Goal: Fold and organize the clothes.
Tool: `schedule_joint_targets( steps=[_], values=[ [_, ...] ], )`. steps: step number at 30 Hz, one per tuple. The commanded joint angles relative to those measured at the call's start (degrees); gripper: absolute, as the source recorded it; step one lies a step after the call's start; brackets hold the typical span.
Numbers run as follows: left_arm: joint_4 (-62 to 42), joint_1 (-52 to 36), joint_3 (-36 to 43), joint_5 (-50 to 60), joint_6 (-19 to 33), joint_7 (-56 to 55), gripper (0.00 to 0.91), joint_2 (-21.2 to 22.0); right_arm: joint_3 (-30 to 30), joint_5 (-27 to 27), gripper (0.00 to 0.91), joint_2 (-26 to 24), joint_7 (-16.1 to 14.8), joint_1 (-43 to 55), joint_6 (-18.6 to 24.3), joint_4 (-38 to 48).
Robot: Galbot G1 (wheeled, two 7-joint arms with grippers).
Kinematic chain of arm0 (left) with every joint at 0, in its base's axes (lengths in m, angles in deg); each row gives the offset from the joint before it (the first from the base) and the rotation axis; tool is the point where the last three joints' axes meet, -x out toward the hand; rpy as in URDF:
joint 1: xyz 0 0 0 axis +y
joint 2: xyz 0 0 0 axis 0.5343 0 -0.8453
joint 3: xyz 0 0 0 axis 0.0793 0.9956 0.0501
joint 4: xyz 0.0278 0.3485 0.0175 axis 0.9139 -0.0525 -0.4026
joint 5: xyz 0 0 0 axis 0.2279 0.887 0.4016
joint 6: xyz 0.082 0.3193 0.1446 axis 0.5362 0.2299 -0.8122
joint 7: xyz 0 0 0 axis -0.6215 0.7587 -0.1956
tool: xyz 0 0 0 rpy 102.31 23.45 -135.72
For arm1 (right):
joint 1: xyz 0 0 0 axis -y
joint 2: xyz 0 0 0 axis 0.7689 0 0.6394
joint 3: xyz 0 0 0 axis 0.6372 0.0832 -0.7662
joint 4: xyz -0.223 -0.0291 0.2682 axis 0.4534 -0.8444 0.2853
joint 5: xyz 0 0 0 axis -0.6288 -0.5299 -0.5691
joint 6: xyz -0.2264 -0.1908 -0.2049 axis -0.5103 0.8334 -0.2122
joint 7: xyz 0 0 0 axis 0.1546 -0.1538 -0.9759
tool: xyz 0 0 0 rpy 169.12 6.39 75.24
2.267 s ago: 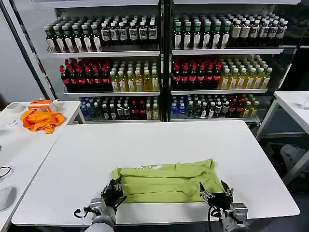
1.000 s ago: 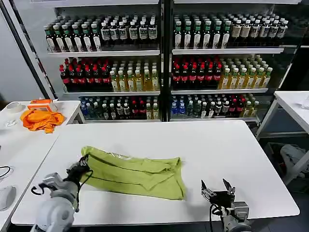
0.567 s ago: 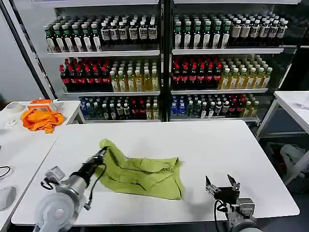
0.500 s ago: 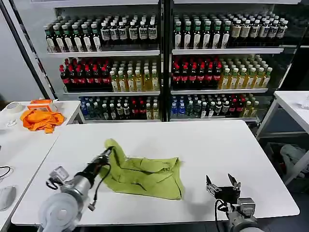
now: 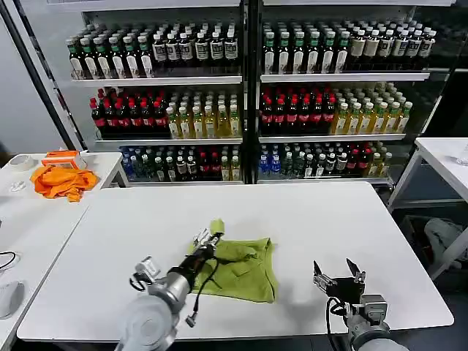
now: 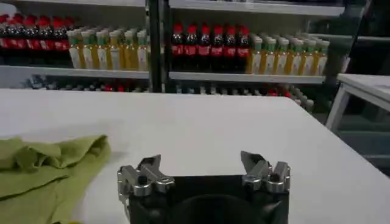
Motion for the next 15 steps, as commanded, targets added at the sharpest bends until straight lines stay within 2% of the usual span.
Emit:
schedule_joint_targets(
  steps=[1,2,3,4,5,15],
  values=[
    [-10.6,-4.4,7.66,9.43,0.76,-1.23,0.03,4.99,0.14,0.25,0.907,-0.28,0.05,0.62,0.01,0.35],
    [-10.82,-4.59,7.73,9.51,0.73,-1.23,0.04,5.13,0.15,0.28,0.907,-0.32,0.05,0.72,0.01,0.39],
    [-11.04,-4.71,7.8,9.39,0.33,-1.22,0.232,5.3,0.19,0.34,0.907,-0.36,0.04,0.87,0.01,0.51],
    [-10.84,-4.95,8.19,9.33,0.08,-1.04,0.453,5.44,0.23,0.4,0.907,-0.37,0.06,0.99,-0.02,0.63],
    [-10.62,-4.96,8.52,9.33,-0.12,-0.99,0.907,5.44,0.29,0.43,0.907,-0.4,0.07,1.06,-0.02,0.69],
    [-4.43,-5.04,11.67,7.07,-0.83,0.36,0.907,5.17,0.96,0.55,0.907,-0.48,0.11,2.34,-0.15,1.81]
  ],
)
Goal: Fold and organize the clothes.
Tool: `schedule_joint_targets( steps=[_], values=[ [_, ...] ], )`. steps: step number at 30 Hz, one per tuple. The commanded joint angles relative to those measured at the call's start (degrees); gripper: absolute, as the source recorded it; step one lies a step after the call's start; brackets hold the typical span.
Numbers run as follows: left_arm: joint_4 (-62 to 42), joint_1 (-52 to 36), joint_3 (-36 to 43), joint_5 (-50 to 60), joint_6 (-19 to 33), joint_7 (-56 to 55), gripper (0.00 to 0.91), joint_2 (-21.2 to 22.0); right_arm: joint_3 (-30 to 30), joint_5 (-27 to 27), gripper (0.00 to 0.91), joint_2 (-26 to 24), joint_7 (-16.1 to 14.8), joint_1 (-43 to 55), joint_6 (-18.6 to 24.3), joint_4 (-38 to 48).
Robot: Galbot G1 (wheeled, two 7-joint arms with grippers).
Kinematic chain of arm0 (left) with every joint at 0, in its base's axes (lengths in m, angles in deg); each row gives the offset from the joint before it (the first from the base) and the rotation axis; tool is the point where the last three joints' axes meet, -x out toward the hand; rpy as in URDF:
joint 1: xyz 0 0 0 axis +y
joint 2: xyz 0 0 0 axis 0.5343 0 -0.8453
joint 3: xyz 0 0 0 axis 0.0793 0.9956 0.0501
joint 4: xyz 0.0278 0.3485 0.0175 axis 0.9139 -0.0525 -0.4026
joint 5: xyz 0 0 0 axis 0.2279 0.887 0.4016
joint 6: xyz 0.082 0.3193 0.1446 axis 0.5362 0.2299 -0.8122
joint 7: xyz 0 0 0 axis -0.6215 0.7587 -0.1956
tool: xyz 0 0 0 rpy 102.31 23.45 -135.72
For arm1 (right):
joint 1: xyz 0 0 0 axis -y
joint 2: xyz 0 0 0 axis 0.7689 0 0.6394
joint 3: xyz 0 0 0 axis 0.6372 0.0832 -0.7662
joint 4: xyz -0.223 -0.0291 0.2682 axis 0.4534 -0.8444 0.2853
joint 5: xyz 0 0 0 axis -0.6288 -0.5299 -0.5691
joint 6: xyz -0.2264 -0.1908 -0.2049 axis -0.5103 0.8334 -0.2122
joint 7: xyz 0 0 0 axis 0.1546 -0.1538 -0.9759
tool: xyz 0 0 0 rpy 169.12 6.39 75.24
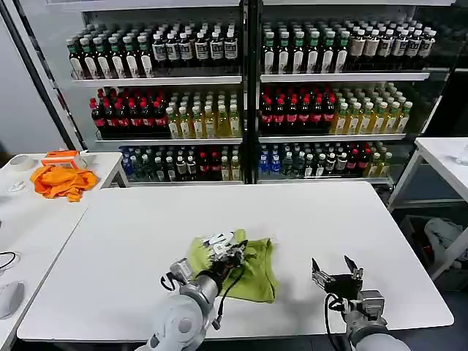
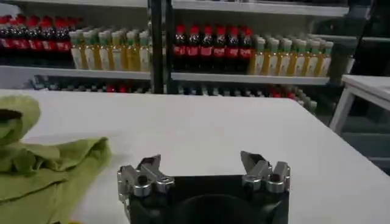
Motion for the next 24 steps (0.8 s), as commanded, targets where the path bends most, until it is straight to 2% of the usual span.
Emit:
schedule_joint_targets(
  steps=[1,5,11,14,17,24],
  values=[
    [2.98,-0.87,3.64,0.96,-0.44,-0.03,0.907,1.29,0.19,0.0,0.907,0.0,0.07,0.56,-0.06,0.43],
    [6.61,1.65,-1.56,1.53,-0.54,-0.45,0.907,-0.73,0.22,0.03,0.907,0.14,0.01,0.72,0.0,0.51],
    [5.11,4.87,-13.13,4.93,-1.17,-0.18,0.907,-9.39,0.47,-0.05,0.907,0.64,-0.06,0.93,0.19,0.61],
    [2.23,5.82,-16.45,6.12,-1.5,-0.23,0.907,-12.68,0.75,-0.23,0.907,0.94,-0.08,0.9,0.3,0.74],
    [-1.24,6.13,-17.67,7.38,-3.18,-0.38,0.907,-13.62,0.8,-0.33,0.907,1.07,-0.09,0.77,0.32,0.72],
    [-4.88,6.0,-15.3,10.25,-4.58,-0.11,0.907,-11.59,0.84,-0.74,0.907,1.23,-0.01,-0.05,0.19,0.02]
  ],
)
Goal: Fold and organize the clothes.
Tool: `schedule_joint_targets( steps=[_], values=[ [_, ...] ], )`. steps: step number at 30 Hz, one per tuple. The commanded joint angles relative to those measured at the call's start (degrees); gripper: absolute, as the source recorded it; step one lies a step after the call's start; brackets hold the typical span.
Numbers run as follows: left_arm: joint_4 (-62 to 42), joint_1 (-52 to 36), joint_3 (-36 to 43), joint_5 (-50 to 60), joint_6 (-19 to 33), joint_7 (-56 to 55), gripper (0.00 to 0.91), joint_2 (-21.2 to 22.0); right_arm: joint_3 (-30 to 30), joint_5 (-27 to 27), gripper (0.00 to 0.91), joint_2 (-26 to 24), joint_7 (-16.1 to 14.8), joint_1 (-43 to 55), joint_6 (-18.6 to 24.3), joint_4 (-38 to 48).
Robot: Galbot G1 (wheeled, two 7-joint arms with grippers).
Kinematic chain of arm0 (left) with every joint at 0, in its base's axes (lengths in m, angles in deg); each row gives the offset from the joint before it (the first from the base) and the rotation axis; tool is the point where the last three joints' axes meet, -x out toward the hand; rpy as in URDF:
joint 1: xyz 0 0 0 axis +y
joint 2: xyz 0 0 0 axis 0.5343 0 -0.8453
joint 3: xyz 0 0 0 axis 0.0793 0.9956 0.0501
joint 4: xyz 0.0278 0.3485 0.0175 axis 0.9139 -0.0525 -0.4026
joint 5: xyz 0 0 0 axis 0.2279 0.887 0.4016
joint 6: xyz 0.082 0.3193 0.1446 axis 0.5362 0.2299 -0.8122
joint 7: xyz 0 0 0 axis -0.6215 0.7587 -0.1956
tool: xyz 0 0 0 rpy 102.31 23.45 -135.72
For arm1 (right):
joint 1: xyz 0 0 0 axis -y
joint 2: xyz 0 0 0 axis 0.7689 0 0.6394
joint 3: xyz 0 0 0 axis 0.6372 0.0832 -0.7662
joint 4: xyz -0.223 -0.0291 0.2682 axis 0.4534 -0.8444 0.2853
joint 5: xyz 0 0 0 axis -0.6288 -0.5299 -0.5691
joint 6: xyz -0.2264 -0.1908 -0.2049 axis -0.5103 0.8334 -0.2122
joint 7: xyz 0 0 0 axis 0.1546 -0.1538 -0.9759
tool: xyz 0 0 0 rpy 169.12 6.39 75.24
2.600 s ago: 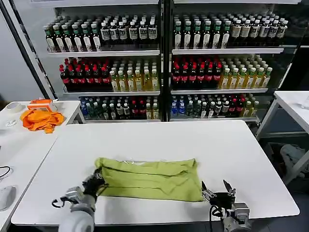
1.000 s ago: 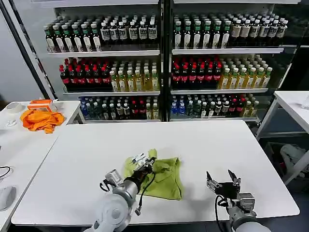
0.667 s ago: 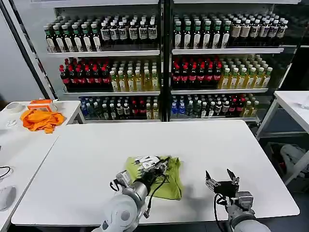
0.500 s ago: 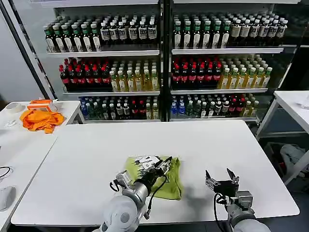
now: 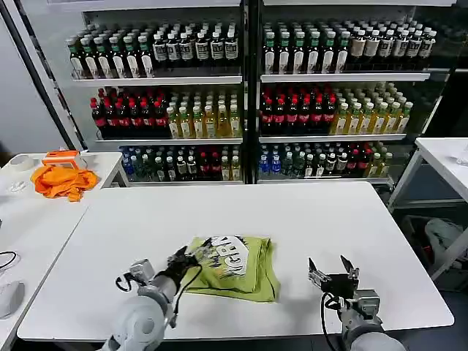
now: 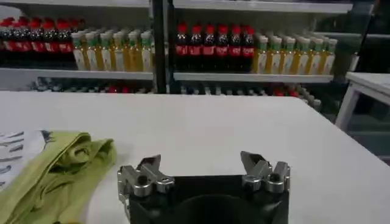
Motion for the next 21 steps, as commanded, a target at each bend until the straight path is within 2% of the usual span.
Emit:
schedule_joint_targets(
  steps=[1,11,21],
  values=[
    [-5.85,1.49,-3.92,4.38,-2.38,0.43,0.907,-2.93,-0.15,-0.1,0.907,0.03,0.04,-0.41,-0.11,-0.49],
    [-2.25,3.01,1.13,-4.6,-4.69,2.16,0.907,-0.55,-1.31,-0.04,0.907,-0.21,0.08,-1.84,-0.37,-2.23],
    [-4.53,0.31,1.53,-8.92,-2.19,2.66,0.887,3.67,-2.03,-0.1,0.907,0.26,0.1,-3.02,-0.34,-3.07]
  ],
)
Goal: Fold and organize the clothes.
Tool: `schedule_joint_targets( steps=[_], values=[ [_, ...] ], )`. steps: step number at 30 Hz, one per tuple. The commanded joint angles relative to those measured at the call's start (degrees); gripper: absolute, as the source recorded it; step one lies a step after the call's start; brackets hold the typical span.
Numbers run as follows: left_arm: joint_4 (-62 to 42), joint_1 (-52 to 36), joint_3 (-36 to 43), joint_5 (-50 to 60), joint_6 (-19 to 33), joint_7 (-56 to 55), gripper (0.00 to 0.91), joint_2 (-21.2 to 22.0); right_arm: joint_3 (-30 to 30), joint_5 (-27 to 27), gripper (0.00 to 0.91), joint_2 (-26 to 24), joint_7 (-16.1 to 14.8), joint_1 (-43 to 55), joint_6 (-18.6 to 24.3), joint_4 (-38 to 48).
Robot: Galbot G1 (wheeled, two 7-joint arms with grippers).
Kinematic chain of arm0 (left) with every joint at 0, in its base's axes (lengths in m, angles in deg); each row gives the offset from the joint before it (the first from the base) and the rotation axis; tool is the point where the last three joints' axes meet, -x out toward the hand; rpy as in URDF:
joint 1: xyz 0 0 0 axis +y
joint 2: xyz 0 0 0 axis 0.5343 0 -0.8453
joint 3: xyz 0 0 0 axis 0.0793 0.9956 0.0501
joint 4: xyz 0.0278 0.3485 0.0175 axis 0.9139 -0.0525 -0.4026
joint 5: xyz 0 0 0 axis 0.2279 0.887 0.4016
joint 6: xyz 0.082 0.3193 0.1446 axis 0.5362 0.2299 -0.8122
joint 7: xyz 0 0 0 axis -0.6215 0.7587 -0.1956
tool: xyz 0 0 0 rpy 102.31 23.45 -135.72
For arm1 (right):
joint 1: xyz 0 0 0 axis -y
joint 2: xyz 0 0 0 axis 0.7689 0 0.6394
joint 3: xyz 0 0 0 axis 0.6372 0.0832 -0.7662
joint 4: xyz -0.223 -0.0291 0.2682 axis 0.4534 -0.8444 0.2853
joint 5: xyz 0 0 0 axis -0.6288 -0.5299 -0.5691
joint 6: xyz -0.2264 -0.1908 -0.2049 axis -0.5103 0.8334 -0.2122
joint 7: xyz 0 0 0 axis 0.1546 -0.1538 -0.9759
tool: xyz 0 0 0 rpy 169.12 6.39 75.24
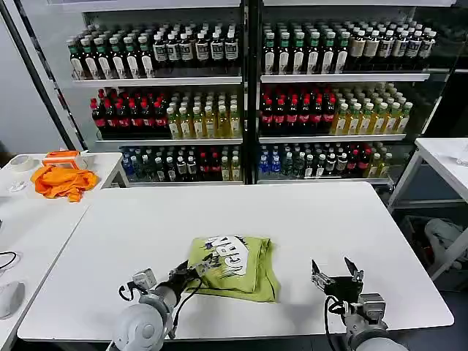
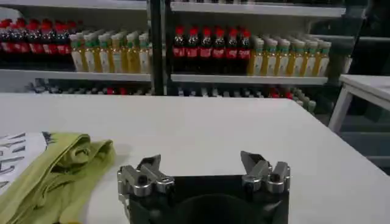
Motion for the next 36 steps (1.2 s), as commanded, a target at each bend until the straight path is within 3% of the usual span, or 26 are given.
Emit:
schedule_joint_targets(
  steps=[1,2,3,4,6,23,32,36],
  values=[
    [-1.82,-1.47,0.59,-6.29,1.36,0.57,0.796,3.18,-0.43,-0.01,0.907,0.11,0.02,-0.79,0.01,-0.67],
    [-2.56,-1.73,-0.32,-7.48,1.9,0.61,0.524,3.49,-0.55,-0.01,0.907,0.15,0.02,-1.01,0.02,-0.83],
    [-2.78,-1.79,-0.7,-8.52,2.03,0.6,0.413,3.62,-0.63,0.0,0.907,0.15,0.02,-1.1,0.03,-0.86],
    [-3.2,-1.93,-1.83,-9.83,2.38,0.69,0.202,3.84,-0.78,0.01,0.907,0.16,0.03,-1.27,0.03,-0.99],
    [-3.5,-1.81,-2.88,-11.53,2.69,1.08,0.141,4.02,-0.92,0.03,0.907,0.15,0.03,-1.46,0.03,-1.07],
    [-5.13,-0.95,-11.36,-24.66,3.05,4.0,0.081,10.08,-0.42,0.11,0.907,0.35,0.17,-2.2,-0.11,-1.68],
    [-4.85,-0.48,-12.57,-25.03,3.0,4.11,0.071,11.8,-1.01,0.72,0.907,-0.13,0.23,-2.06,-0.34,-2.42],
    [-2.65,0.23,-15.0,-25.26,3.05,3.72,0.06,10.62,-0.99,0.83,0.907,-0.28,0.21,-1.97,-0.31,-2.29]
  ],
)
